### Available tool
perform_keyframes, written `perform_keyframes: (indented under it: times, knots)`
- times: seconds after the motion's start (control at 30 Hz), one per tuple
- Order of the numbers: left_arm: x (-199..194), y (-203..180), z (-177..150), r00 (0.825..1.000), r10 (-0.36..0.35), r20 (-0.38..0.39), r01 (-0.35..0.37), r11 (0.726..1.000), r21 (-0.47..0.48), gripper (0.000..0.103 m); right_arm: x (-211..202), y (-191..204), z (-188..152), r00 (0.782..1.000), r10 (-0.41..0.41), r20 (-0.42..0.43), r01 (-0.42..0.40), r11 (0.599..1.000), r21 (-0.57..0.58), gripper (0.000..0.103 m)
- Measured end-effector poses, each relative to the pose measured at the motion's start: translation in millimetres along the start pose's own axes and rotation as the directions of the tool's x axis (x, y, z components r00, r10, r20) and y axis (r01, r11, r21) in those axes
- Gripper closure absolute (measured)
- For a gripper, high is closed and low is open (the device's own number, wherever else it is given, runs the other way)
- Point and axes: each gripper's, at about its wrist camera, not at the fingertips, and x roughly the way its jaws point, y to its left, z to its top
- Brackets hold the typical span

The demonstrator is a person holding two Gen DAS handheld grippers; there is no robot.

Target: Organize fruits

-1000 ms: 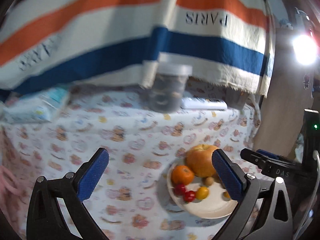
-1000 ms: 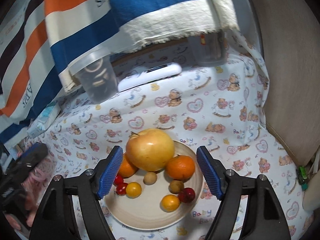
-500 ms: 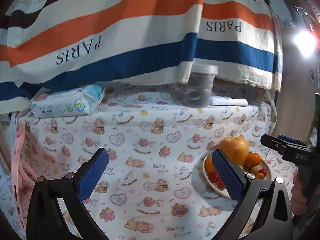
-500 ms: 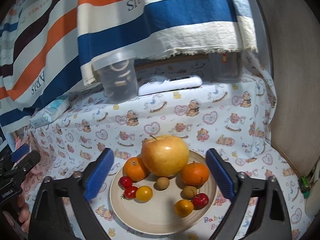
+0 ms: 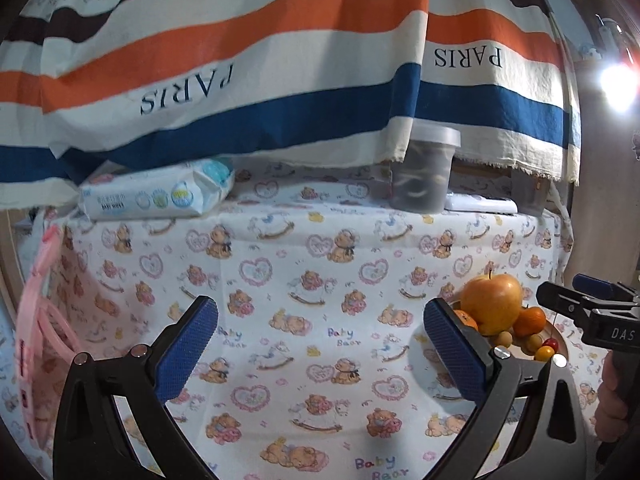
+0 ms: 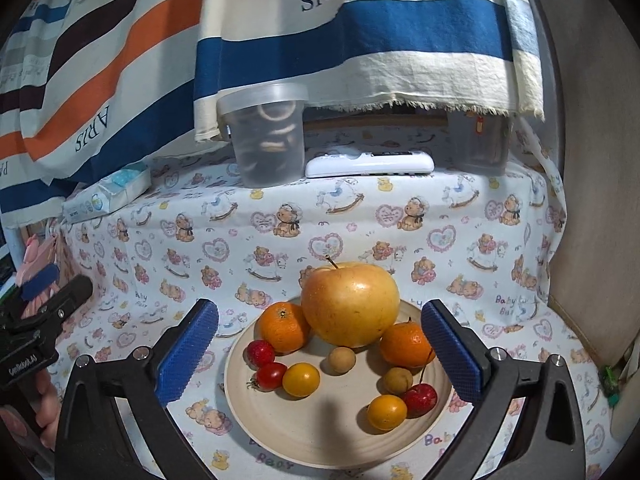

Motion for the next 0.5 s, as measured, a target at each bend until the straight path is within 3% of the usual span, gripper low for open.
perform_keyframes:
  times: [0.1,0.2,0.33,0.5]
  knots:
    - [1,-10,-6,1.0,0.016,0.004,-0.016,0.999,0.043,0.0,-5,-2,-5,0.997,-0.026,0.066,0.024,0.999,0.026,0.001]
    - [3,-16,-7,1.0,-0.023,-0.014,0.024,0.998,0.064,0.0,-11,-1,-9,0.991,-0.046,0.125,0.042,0.999,0.029,0.001]
    - [7,-9,-7,0.999,-0.006,-0.032,0.006,1.0,0.024,0.0,-8,12,-11,0.993,-0.054,0.108,0.061,0.996,-0.059,0.001]
    - [5,-19,-8,0.999,-0.016,-0.028,0.018,0.997,0.076,0.0,-4,17,-13,0.995,-0.048,0.085,0.056,0.994,-0.092,0.001]
